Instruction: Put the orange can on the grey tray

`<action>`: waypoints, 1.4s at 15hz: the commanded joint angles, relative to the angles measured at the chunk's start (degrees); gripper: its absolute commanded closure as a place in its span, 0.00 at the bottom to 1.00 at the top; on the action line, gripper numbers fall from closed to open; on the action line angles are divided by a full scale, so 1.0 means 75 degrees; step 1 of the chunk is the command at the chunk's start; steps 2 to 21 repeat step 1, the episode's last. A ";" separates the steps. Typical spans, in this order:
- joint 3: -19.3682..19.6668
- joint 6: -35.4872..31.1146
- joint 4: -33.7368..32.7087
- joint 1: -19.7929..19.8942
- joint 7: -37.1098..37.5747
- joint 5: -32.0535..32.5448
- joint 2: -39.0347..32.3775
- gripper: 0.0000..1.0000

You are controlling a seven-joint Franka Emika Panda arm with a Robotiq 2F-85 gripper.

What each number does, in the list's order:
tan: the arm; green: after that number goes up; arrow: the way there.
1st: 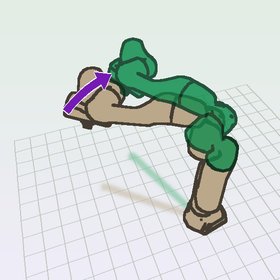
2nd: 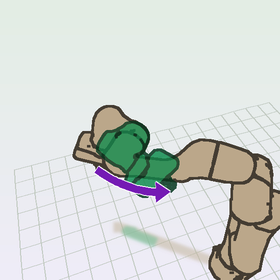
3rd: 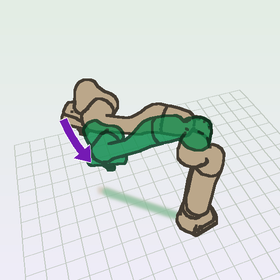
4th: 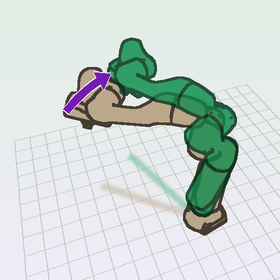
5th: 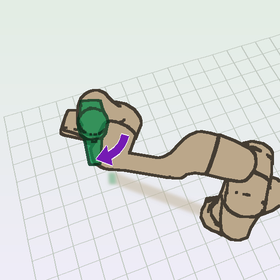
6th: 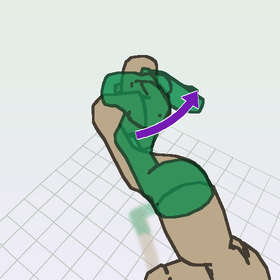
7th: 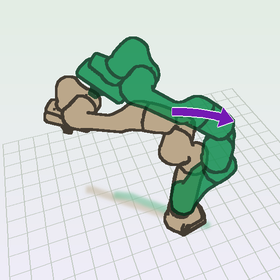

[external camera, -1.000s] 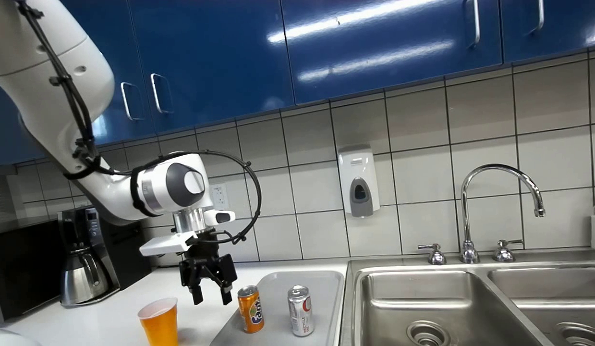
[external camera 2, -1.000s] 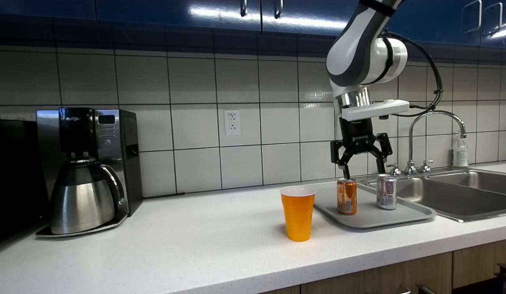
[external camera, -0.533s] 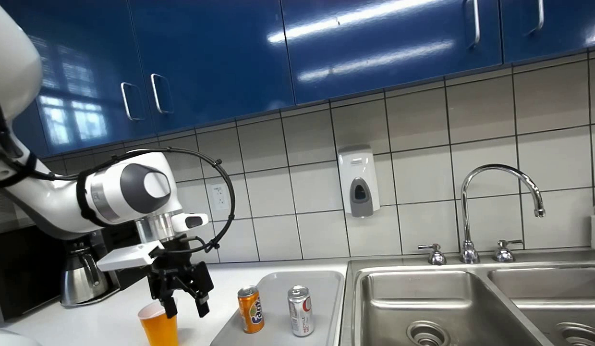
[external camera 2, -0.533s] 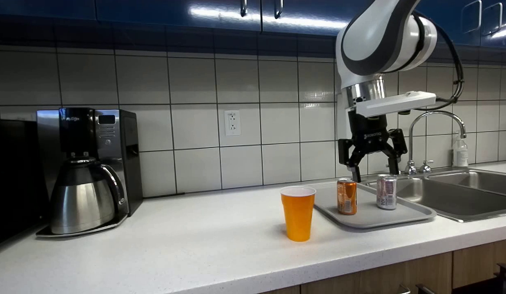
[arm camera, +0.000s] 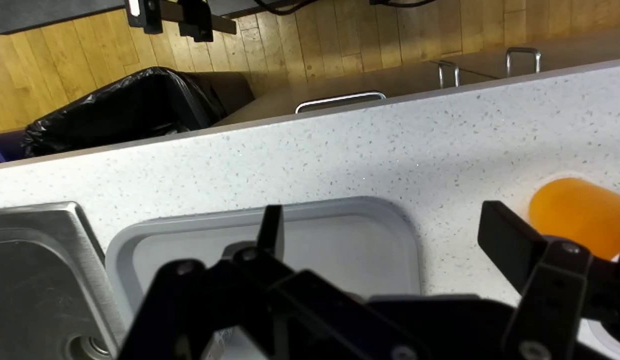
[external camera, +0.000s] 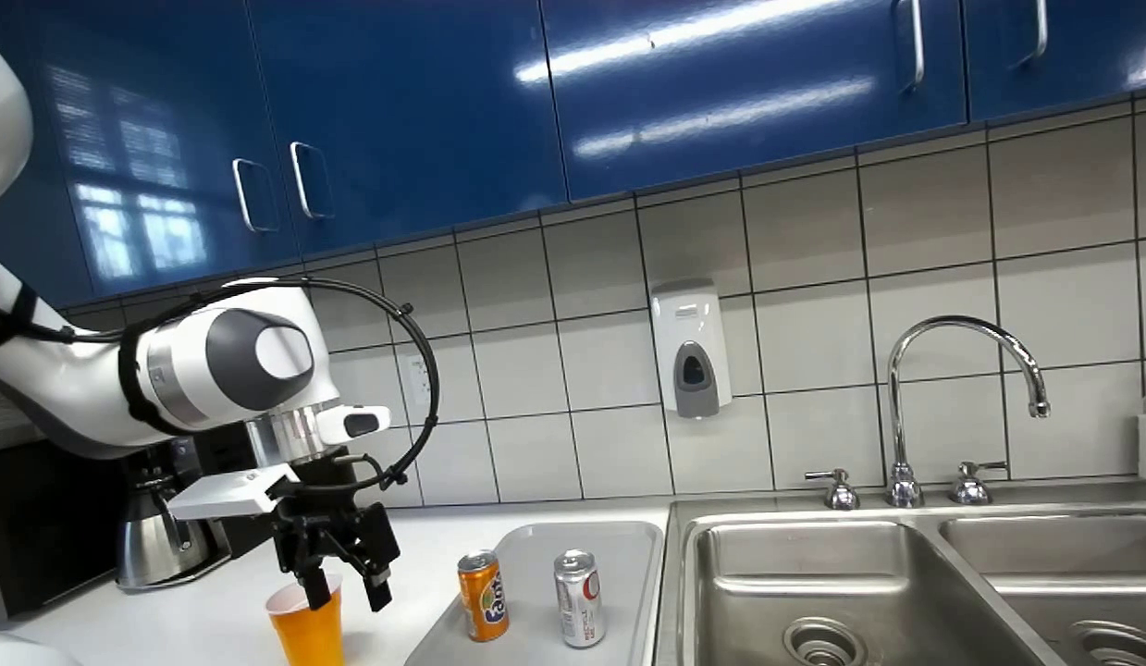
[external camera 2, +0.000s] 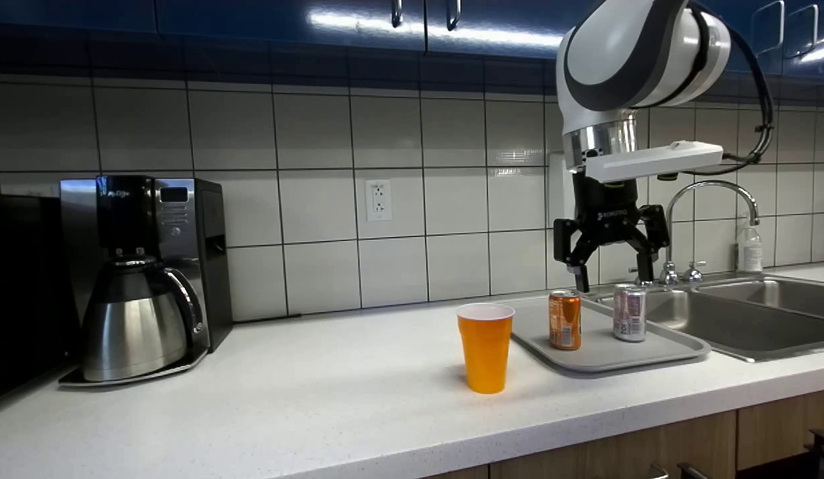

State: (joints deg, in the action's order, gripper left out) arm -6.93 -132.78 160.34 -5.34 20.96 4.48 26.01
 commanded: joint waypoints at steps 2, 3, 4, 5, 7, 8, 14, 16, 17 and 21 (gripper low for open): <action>-0.0152 0.0011 -0.0004 0.0144 -0.0077 -0.0096 0.0015 0.00; -0.0152 0.0011 -0.0004 0.0144 -0.0077 -0.0096 0.0015 0.00; -0.0152 0.0011 -0.0004 0.0144 -0.0077 -0.0096 0.0015 0.00; -0.0152 0.0011 -0.0004 0.0144 -0.0077 -0.0096 0.0015 0.00; -0.0152 0.0011 -0.0004 0.0144 -0.0077 -0.0096 0.0015 0.00; -0.0152 0.0011 -0.0004 0.0144 -0.0077 -0.0096 0.0015 0.00; -0.0152 0.0011 -0.0004 0.0144 -0.0077 -0.0096 0.0015 0.00; -0.0152 0.0011 -0.0004 0.0144 -0.0077 -0.0096 0.0015 0.00; -0.0152 0.0011 -0.0004 0.0144 -0.0077 -0.0096 0.0015 0.00; -0.0152 0.0011 -0.0004 0.0144 -0.0077 -0.0096 0.0015 0.00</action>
